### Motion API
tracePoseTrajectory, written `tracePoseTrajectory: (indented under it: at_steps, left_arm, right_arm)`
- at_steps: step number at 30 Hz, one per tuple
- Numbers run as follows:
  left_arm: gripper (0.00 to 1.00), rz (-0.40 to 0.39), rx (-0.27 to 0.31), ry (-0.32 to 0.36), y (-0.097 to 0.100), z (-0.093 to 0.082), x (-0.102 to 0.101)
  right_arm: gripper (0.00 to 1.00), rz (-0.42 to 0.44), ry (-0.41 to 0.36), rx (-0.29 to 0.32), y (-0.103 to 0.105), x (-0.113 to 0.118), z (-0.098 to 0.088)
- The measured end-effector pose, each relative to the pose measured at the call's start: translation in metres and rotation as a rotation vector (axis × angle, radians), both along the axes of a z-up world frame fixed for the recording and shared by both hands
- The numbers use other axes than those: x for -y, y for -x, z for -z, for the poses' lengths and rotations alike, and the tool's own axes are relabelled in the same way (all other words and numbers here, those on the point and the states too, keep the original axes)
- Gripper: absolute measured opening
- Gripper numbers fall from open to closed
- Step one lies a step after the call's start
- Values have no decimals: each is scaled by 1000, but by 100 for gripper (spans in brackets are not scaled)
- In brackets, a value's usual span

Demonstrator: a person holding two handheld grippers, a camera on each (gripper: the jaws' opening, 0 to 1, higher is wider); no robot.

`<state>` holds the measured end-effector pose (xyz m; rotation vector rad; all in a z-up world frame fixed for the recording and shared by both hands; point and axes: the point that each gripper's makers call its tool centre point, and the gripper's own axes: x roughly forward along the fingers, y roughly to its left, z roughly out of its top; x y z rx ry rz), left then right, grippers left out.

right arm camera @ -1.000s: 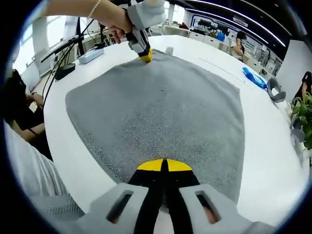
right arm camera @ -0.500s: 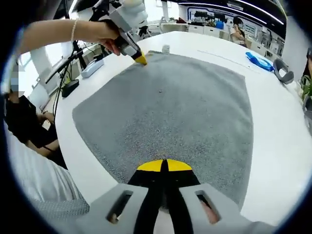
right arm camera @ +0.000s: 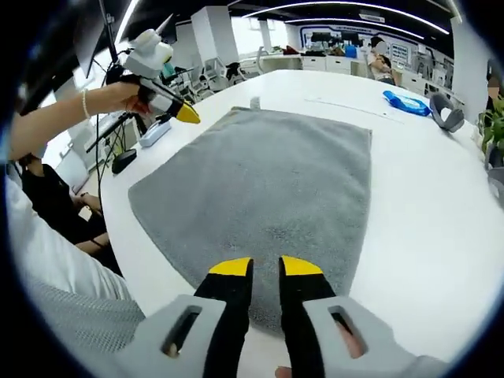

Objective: Fold the towel on the table until its edges align and the towel forms a compact rectangular stack.

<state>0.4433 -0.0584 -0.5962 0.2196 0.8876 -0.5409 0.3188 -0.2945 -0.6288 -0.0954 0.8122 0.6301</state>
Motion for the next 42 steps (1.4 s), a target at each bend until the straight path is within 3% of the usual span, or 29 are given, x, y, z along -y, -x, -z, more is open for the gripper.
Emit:
tracePoseTrajectory:
  at_steps: [5,13,19,22,24,29,37,41,42]
  left_arm:
    - [27,85,39,-5,52,6,20]
    - [34,167,30,44,123,21,43]
    - [43,186,-51,52,158,50,41]
    - [55,196,-33,51,166,56,42]
    - [57,200,-18,35,166,59,42]
    - [52,201,10,-7,163,59,38]
    - [48,218,54,-56,164,62,28]
    - [48,192,68,-42,165,62,27]
    - [47,181,80,-35,164,62,26]
  right_arm:
    - [17,-21,6,4,11,8,-1]
    - [23,-22,2,-24,26,18,9]
    - [26,-41,61,-24,31,29,17]
    - [27,-49,84,-42,35,32,25]
    - [26,-52,93,-40,37,33,28]
    - [28,-63,97,-17,38,31,27]
    - [28,-107,167,25,40,31,31]
    - [24,-130,236,65,37,36,31]
    - [24,-118,218,51,38,34,31]
